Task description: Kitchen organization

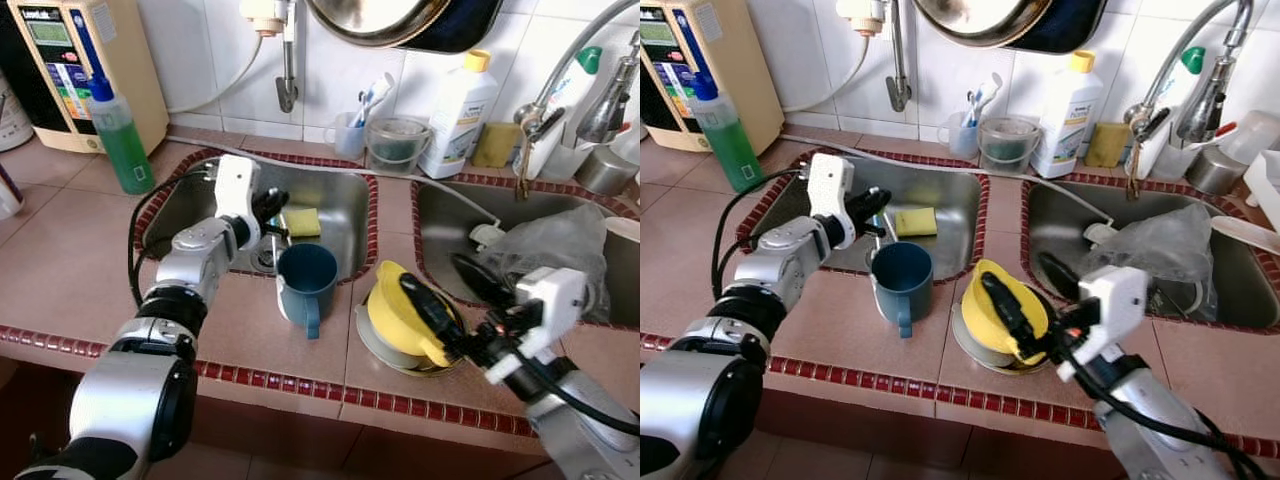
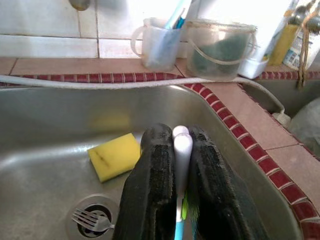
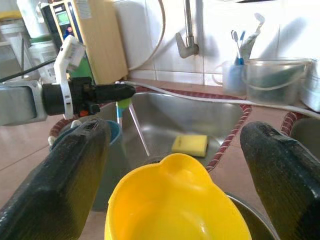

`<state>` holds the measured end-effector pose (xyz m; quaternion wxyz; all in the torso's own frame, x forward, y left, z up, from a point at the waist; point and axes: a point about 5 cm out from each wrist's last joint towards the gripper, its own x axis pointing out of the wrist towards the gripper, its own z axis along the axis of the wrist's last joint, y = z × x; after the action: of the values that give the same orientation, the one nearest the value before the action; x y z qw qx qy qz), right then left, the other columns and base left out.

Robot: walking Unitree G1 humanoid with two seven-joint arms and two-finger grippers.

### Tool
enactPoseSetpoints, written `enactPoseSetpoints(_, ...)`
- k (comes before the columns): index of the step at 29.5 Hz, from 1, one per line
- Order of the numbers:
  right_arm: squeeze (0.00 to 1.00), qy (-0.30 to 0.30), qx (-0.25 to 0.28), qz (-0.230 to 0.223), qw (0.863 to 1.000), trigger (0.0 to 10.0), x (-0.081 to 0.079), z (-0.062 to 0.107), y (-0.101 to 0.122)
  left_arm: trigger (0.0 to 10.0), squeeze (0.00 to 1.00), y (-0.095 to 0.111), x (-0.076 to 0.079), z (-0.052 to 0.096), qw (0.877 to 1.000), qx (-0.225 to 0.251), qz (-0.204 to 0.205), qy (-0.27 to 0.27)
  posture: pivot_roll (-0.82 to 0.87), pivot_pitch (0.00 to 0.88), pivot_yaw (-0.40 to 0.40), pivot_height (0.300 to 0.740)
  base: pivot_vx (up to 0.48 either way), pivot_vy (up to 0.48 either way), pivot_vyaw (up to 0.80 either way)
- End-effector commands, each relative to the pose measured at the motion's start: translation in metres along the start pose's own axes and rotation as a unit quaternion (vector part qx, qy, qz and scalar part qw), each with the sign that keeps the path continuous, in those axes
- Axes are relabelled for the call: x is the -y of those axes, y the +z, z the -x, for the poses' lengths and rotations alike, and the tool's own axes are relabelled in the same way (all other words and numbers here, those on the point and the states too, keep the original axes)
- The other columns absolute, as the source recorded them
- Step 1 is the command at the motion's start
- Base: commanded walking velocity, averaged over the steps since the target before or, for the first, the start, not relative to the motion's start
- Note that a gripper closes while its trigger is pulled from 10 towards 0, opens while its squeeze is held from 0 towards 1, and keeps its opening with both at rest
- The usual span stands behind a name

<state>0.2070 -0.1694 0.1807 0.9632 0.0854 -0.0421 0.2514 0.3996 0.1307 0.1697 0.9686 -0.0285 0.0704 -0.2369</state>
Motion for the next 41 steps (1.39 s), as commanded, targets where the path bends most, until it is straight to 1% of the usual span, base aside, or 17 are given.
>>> enactPoseSetpoints(1,0.0,-0.003,0.004,0.002,1.0,10.0,-0.0013,0.0026,0.0043,10.0,0.0,0.0087,0.0028,-0.0033,1.0,0.005,-0.016,-0.008,-0.11,0.0,0.043,0.74,0.0,0.0,0.0)
enactPoseSetpoints(2,0.0,-0.005,0.006,0.001,1.0,10.0,-0.0018,0.0027,0.0049,10.0,0.0,0.0096,0.0039,-0.0042,1.0,0.008,-0.026,-0.01,-0.11,0.0,0.047,0.74,0.0,0.0,0.0)
enactPoseSetpoints(4,0.0,-0.006,0.007,0.001,1.0,10.0,-0.0022,0.0026,0.005,10.0,0.0,0.0103,0.0043,-0.0043,0.999,0.011,-0.032,-0.011,-0.11,0.0,0.049,0.74,0.0,0.0,0.0)
enactPoseSetpoints(13,0.0,-0.006,0.008,-0.001,1.0,10.0,-0.0024,0.0025,0.0053,10.0,0.0,0.0096,0.0054,-0.0051,1.0,0.008,-0.024,-0.015,-0.11,0.0,0.049,0.74,0.0,0.0,0.0)
enactPoseSetpoints(14,0.0,-0.006,0.007,-0.001,1.0,10.0,-0.0024,0.0023,0.0053,10.0,1.0,0.0097,0.0054,-0.0051,1.0,0.007,-0.013,-0.02,-0.11,0.0,0.051,0.74,0.0,0.0,0.0)
enactPoseSetpoints(17,0.0,-0.004,0.007,0.0,1.0,10.0,-0.0013,0.001,0.006,10.0,1.0,0.0105,0.005,-0.0049,1.0,0.008,0.002,-0.029,-0.11,0.0,0.051,0.74,0.0,0.0,0.0)
enactPoseSetpoints(21,0.0,0.0,0.007,0.0,1.0,10.0,-0.0022,0.0,0.0057,10.0,1.0,0.0106,0.0028,-0.0042,1.0,0.009,0.002,-0.023,-0.1,0.0,0.047,0.74,0.0,0.0,0.0)
enactPoseSetpoints(41,0.0,0.004,0.008,-0.002,1.0,10.0,-0.002,-0.0031,0.0061,10.0,1.0,0.0141,-0.0003,-0.0035,1.0,0.013,0.006,-0.026,-0.09,0.0,0.044,0.74,0.0,0.0,0.0)
